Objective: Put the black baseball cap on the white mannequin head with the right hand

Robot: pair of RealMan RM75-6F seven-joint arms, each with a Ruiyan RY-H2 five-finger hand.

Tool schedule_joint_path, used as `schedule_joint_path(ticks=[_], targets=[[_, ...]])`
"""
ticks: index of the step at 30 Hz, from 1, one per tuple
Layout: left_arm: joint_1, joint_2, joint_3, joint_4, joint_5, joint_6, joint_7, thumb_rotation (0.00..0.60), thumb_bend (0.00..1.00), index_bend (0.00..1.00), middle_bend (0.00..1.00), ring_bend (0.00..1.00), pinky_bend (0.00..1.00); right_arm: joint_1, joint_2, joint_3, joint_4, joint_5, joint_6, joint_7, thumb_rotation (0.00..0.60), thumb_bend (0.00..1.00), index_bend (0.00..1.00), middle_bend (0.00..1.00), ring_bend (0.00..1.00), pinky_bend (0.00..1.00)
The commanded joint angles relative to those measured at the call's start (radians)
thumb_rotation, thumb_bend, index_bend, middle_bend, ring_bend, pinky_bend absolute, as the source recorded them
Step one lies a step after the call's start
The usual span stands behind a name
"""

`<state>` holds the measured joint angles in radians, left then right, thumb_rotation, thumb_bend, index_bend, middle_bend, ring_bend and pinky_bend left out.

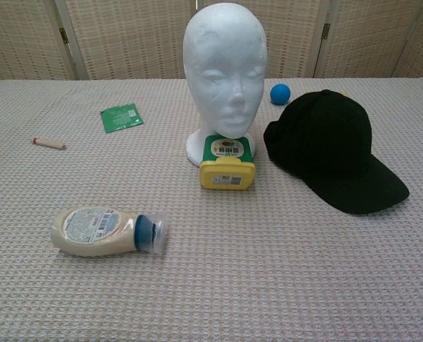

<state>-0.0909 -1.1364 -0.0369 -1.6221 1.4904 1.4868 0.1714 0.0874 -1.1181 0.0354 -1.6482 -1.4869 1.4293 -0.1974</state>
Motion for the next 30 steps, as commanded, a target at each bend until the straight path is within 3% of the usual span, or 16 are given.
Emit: schedule_joint_path(ticks=[1, 9, 14, 19, 26, 30], targets=[[0.001, 0.0, 0.0, 0.0, 0.0, 0.001, -0.002, 0.6, 0.16, 0.0, 0.0, 0.0, 0.15, 0.0, -0.001, 0.0, 0.0, 0.001, -0.001, -0.001, 0.6, 0.19, 0.0, 0.0, 0.0, 0.0], [0.001, 0.007, -0.001, -0.001, 0.007, 0.006, -0.023, 0.6, 0.16, 0.0, 0.0, 0.0, 0.15, 0.002, -0.021, -0.003, 0.016, -0.009, 0.002, -0.018, 0.6, 0.19, 0.0, 0.0, 0.0, 0.0], [0.008, 0.024, -0.011, -0.001, 0.004, 0.025, -0.069, 0.6, 0.16, 0.0, 0.0, 0.0, 0.15, 0.012, -0.069, -0.034, 0.136, -0.09, 0.009, -0.029, 0.6, 0.19, 0.0, 0.0, 0.0, 0.0], [0.009, 0.031, -0.014, -0.002, -0.006, 0.022, -0.085, 0.6, 0.16, 0.0, 0.0, 0.0, 0.15, 0.02, -0.152, -0.07, 0.341, -0.222, 0.072, -0.048, 0.6, 0.18, 0.0, 0.0, 0.0, 0.0], [0.013, 0.038, -0.02, -0.007, -0.026, 0.018, -0.098, 0.6, 0.16, 0.0, 0.0, 0.0, 0.14, 0.028, -0.356, -0.087, 0.733, -0.312, 0.19, 0.151, 0.6, 0.18, 0.0, 0.01, 0.0, 0.0], [0.014, 0.043, -0.024, -0.008, -0.032, 0.018, -0.109, 0.6, 0.16, 0.0, 0.0, 0.0, 0.15, 0.042, -0.475, -0.088, 0.959, -0.338, 0.244, 0.207, 0.6, 0.18, 0.1, 0.11, 0.0, 0.04]])
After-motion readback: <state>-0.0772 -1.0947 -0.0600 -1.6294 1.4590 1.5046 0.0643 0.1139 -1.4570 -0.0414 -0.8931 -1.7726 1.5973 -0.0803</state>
